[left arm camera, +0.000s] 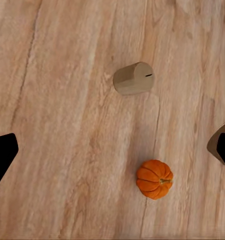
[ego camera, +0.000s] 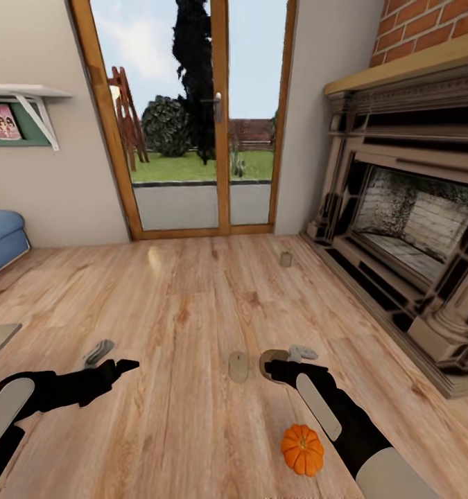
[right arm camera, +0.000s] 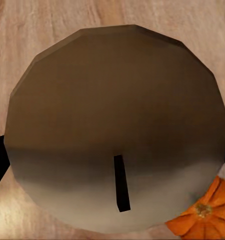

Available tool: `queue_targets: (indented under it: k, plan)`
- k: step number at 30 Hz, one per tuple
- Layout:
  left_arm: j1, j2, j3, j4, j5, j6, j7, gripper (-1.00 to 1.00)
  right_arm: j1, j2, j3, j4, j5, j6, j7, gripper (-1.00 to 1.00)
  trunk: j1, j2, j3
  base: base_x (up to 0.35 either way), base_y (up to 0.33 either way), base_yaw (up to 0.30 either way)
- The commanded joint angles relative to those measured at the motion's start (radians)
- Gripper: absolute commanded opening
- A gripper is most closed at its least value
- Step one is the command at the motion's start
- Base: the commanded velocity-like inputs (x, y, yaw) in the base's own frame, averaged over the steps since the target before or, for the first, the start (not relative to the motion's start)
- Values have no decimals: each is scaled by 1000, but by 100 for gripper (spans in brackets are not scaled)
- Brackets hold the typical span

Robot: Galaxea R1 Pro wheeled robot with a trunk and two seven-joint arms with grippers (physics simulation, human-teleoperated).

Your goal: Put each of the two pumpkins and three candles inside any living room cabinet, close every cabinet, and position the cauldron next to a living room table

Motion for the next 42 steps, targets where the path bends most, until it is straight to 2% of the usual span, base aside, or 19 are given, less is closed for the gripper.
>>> queue_targets:
  k: [1, 3, 5, 7, 9, 11, 21, 36, 42]
  plan:
    - [0, 0, 8, -1, 13, 2, 9, 100, -1, -1, 4, -1, -11, 0, -11, -100, 0, 0, -1, 2, 2, -293]
    - [0, 0, 36, 0, 31, 7, 8, 100, -1, -1, 4, 0, -11, 0, -11, -100, 0, 0, -1, 1, 1, -293]
    - [1, 1, 76, 6, 103, 39, -15, 100, -1, -1, 4, 11, -11, -1, -10, -100, 0, 0, -1, 0, 0, -293]
    - [1, 3, 92, 16, 164, 54, -49, 100, -1, 0, 3, 27, -11, -3, -10, -100, 0, 0, -1, 0, 0, -293]
    - [2, 10, 99, 31, 196, 61, -75, 100, -1, 0, 3, 36, -11, -4, -10, -100, 0, 0, -1, 0, 0, -293]
    - [2, 15, 102, 38, 211, 63, -94, 100, -1, 0, 3, 39, -11, -4, -10, -100, 0, 0, -1, 0, 0, -293]
    - [2, 18, 104, 43, 220, 65, -119, 100, -1, 0, 3, 42, -11, -5, -9, -100, 0, 0, -1, 94, 49, -167]
    - [2, 18, 104, 43, 220, 65, -119, 100, -1, 0, 3, 41, -10, -5, -8, -100, 0, 0, -1, 253, 217, -58]
    - [2, 17, 104, 43, 220, 65, -119, 100, -1, 1, 4, 41, -10, -5, -8, -100, 0, 0, 3, 68, 88, -153]
